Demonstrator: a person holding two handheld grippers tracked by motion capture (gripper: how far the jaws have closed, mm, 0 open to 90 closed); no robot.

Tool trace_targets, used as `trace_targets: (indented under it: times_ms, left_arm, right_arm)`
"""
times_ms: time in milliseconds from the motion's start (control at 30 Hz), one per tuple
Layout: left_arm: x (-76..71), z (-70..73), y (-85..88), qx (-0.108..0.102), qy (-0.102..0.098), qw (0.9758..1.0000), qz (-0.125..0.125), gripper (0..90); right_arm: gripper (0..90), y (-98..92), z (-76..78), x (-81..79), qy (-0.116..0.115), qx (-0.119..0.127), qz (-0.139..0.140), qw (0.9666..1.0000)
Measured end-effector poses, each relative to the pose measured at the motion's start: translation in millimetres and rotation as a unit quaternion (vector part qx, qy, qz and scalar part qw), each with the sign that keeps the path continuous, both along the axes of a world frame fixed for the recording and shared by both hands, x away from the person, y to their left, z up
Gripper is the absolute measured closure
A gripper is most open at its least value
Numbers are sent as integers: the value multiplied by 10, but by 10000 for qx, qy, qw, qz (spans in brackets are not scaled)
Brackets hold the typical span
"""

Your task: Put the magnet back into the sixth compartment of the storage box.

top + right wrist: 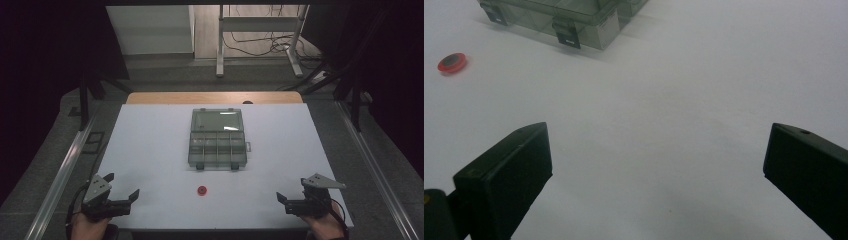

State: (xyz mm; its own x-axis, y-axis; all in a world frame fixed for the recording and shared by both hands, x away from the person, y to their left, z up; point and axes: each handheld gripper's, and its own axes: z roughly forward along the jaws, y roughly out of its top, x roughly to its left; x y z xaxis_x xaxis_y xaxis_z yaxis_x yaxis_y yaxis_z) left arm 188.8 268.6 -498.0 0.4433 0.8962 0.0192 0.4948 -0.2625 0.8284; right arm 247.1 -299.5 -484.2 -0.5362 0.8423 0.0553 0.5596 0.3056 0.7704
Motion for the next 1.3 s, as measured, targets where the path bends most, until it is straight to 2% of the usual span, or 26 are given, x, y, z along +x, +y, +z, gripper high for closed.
trace_targets:
  times_ms: [200,433,567,767,1033,1167,1300]
  left_arm:
    - [-5,-1,-10,61,19,10000,-8,11]
    - [-10,-2,-27,144,9,9999,-21,13]
    - [-14,-1,-19,112,-7,9999,-28,13]
    - [-52,9,10,-20,-157,9999,-64,9]
    - [-60,12,23,-28,-140,9999,-14,6]
    - [-55,7,12,31,-119,9999,-40,6]
    - [-39,2,14,12,-40,10000,-34,7]
  right_arm:
    - [0,27,2,-3,-26,-53,164,9998]
    - [0,54,2,-5,-56,-133,222,9996]
    - [0,58,0,2,-45,-153,231,9996]
    - [0,69,-1,6,-26,-184,269,9995]
    - [0,93,3,10,-36,-268,299,9992]
    - [0,123,28,16,-84,-281,325,9990]
    - [0,150,40,32,-106,-308,359,9988]
